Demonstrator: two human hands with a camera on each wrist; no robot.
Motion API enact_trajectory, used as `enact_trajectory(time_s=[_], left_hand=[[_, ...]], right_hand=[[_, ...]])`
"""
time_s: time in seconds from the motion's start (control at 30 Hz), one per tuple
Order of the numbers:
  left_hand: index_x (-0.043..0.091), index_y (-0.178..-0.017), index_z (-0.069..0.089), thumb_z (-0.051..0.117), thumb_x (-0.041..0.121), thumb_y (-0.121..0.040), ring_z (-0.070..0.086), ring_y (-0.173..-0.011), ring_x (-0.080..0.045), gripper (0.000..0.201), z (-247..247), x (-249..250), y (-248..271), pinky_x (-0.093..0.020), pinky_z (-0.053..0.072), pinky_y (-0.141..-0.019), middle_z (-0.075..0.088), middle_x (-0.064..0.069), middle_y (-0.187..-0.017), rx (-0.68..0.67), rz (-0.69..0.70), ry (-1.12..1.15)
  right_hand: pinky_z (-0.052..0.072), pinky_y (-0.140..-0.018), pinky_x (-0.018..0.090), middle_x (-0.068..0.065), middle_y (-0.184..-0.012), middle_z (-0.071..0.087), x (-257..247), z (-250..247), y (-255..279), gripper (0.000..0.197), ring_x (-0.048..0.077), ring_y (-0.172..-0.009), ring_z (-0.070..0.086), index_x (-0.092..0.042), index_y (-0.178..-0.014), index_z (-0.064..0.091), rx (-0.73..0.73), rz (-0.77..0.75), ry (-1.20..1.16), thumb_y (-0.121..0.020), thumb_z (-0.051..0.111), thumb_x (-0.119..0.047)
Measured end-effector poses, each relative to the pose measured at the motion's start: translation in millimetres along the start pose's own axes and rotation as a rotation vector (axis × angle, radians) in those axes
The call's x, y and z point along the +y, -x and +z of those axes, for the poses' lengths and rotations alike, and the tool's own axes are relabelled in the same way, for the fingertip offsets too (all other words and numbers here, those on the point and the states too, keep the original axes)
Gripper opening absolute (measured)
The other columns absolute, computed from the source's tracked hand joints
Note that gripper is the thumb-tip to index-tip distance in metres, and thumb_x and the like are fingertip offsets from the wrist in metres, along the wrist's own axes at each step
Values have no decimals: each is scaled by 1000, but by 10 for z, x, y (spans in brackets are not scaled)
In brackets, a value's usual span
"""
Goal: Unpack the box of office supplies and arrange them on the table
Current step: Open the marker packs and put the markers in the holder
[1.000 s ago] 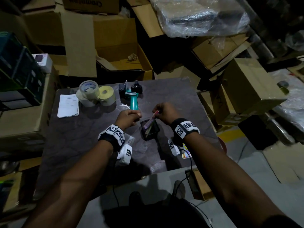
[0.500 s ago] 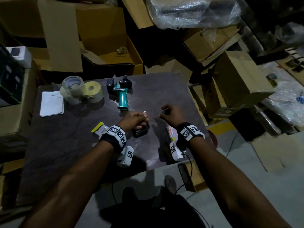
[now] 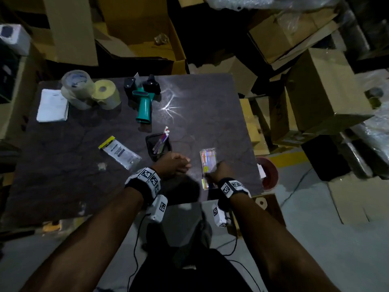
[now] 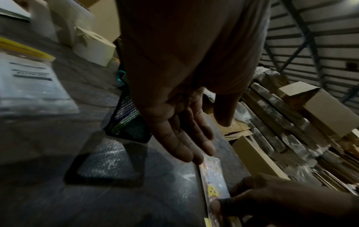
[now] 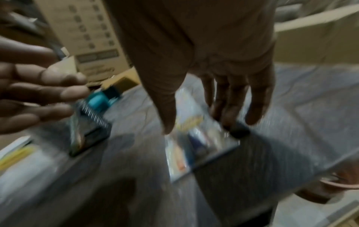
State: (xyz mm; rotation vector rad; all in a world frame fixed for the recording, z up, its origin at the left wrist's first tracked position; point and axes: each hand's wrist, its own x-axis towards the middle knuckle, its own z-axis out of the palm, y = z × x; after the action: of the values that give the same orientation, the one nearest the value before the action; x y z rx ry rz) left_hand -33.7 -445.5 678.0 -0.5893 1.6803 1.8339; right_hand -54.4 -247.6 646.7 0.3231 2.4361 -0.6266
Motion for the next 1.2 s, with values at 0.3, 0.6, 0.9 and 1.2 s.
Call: enact_trajectory(time_s=[0.3, 0.6, 0.9, 1.2], left_hand=[[16, -85, 59, 56, 15, -95, 59, -60, -8, 11, 240, -424, -97, -17, 42, -55, 64, -4, -80, 157, -11, 73], [-4, -112, 66, 69, 13, -86, 65, -74, -20, 31, 492, 85, 85, -30, 54, -72, 70, -19, -96, 164, 310, 184], [36, -88, 71, 67, 15, -89, 50, -65, 8, 21, -120, 429, 715, -16, 39, -58, 60, 25, -65, 224, 670, -502], [17, -108, 74, 72, 11, -83, 62, -75, 6, 25, -1180, 607, 972, -16, 46, -67, 70, 26, -79, 364, 631, -555]], right_hand=[[55, -71, 33, 13, -91, 72, -31, 36, -160, 39, 25, -77, 65, 1, -105, 69, -299, -74, -391, -76, 81, -22], [42, -54, 22, 5, -85, 70, -273, -613, 107, 29, 10, -65, 59, -7, -103, 69, -438, -431, -551, -77, 80, -16], [47, -56, 23, 0, -89, 67, -854, -1095, 247, 43, 10, -66, 59, -20, -115, 65, -628, -566, -672, -75, 80, -20], [58, -82, 38, 12, -93, 69, -1723, -760, 559, 31, 19, -81, 67, 0, -111, 67, -604, -694, -616, -81, 73, -3]])
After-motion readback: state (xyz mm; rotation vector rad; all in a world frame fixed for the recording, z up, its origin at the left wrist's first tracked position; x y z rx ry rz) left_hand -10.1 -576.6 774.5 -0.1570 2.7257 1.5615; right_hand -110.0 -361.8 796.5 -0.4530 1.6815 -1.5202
